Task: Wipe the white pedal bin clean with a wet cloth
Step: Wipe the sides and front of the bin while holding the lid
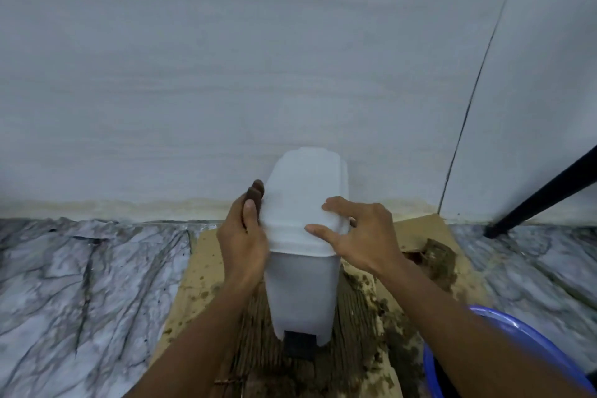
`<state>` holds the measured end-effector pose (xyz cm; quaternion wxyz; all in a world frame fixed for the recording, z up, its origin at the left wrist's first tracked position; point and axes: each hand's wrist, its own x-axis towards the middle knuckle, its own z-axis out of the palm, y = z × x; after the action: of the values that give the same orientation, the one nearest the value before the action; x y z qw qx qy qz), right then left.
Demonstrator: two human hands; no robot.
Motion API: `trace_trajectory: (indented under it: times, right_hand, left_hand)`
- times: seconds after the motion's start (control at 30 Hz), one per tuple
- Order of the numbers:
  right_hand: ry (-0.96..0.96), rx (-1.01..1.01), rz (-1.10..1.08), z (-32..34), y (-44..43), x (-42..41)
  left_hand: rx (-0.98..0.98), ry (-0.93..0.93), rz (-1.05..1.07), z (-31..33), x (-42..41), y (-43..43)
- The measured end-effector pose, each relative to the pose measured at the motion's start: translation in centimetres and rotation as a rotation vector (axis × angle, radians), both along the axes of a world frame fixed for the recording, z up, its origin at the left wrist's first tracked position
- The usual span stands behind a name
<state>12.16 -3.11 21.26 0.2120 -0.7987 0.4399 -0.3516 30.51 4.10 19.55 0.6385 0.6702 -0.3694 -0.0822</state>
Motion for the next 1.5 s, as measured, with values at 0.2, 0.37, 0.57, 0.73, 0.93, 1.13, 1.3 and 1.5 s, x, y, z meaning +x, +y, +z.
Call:
trace_trajectory:
  times: [0.2,0.37,0.57,0.73,0.93,1.13,1.3,1.5]
  right_hand:
    - [0.201,0.042,-0.014,-0.2,0.4,0.3]
    - [0.323,0.141,-0.009,1.0,1.4,1.6]
    - [0.529,0.305,0.110,0.8,3.4,1.6]
    - [0.625,0.265,0.202,0.2,2.7,1.3]
    - [0.647,0.219,0.258,-0.1,1.9,1.1]
    - [0.759,0.132,0.356,0.6,1.4,0.4]
    - [0.780,0.065,0.484,1.5,-1.4,-2.6]
    - [0.614,0.182,0.500,0.8,-0.8,-3.8]
  left_hand:
    - [0.278,-0.599,-0.475,0.4,0.8,2.0]
    - [0.489,-0.615,-0.473,0.9,1.0,0.8]
    - [0.642,-0.560,-0.512,2.1,3.4,-6.1]
    - [0.697,-0.480,-0.472,2.6,4.3,-11.1]
    - [0.674,-0.451,-0.405,2.2,4.2,-12.1]
    - [0.694,-0.375,-0.315,2.4,3.8,-10.8]
    - [0.652,-0.228,-0.106,1.9,3.0,-6.5]
    - [0.613,-0.329,-0.147,0.0,2.6,-3.3]
